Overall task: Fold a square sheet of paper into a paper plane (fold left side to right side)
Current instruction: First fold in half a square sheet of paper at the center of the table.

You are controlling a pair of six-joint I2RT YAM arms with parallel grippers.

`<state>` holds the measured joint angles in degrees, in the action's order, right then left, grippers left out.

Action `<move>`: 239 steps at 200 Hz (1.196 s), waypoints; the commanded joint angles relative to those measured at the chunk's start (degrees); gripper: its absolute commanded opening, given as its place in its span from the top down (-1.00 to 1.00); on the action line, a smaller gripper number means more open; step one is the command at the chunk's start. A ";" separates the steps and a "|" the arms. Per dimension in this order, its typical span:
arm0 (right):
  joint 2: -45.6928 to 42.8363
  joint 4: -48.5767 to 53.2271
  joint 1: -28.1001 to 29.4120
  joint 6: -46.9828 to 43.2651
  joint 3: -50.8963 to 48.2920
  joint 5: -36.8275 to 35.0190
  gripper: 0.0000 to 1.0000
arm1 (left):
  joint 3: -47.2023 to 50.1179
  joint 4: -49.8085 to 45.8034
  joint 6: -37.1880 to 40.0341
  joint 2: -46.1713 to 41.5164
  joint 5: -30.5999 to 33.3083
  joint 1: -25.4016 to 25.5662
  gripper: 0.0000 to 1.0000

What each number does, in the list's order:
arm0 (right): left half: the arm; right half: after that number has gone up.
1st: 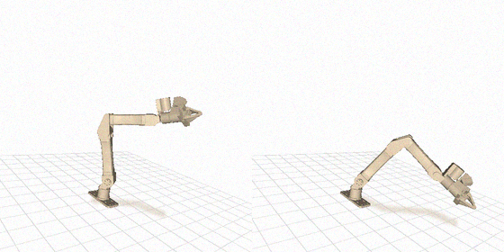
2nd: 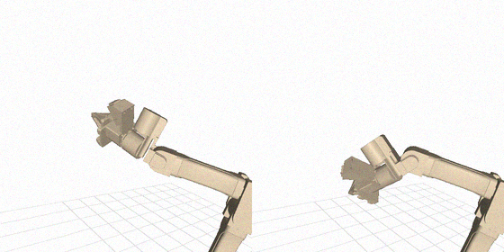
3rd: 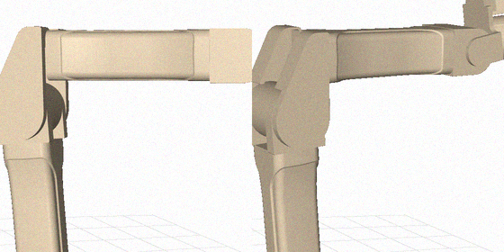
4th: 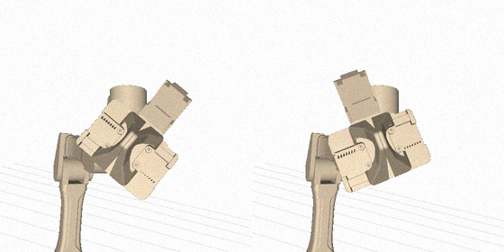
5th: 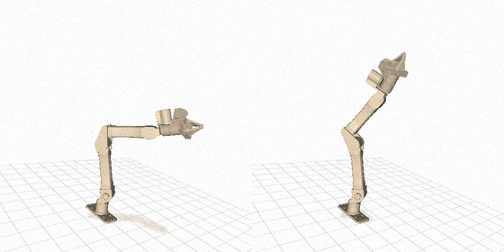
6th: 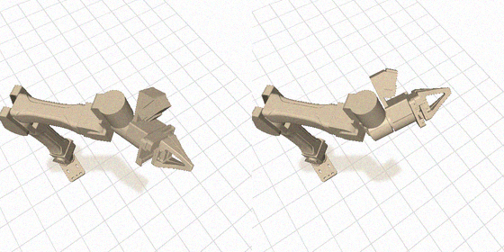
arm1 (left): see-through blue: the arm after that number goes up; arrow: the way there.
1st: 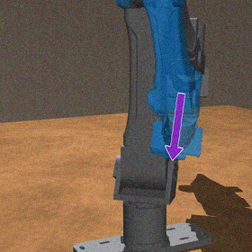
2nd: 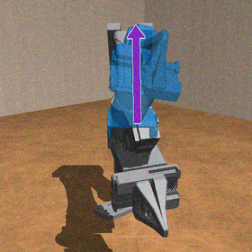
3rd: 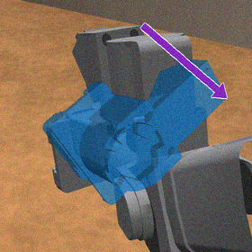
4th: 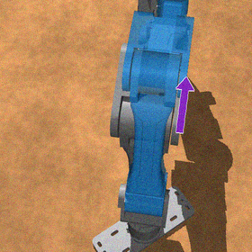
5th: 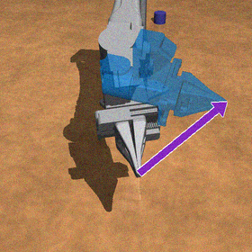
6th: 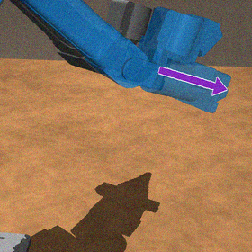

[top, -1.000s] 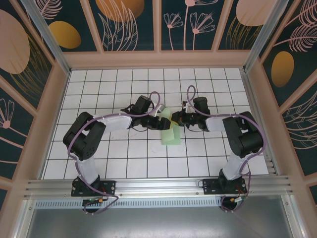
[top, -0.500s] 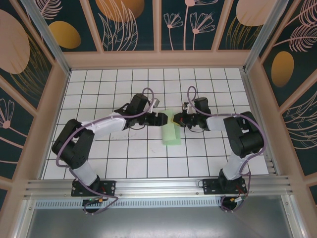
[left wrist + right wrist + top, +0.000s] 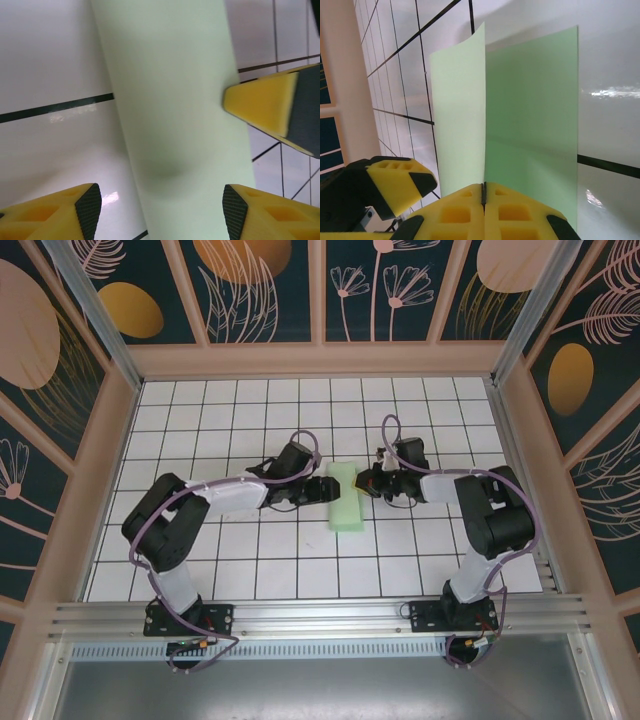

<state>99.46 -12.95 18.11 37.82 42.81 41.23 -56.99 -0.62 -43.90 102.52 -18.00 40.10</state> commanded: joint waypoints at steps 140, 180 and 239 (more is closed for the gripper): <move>-1.34 2.14 -0.67 -2.21 -0.12 -1.18 0.83 | -5.74 -2.14 -2.68 6.37 2.13 1.66 -0.07; -1.47 3.06 -0.61 -2.48 0.43 -1.24 0.66 | -5.67 -2.24 -2.42 7.45 2.28 1.67 -0.07; -3.12 6.61 -0.94 -4.27 1.38 -3.67 0.27 | -6.06 -3.17 -1.88 8.24 3.23 1.73 -0.07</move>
<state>99.24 -9.08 17.74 35.40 42.68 39.22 -61.69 -1.61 -46.59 109.47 -15.94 41.39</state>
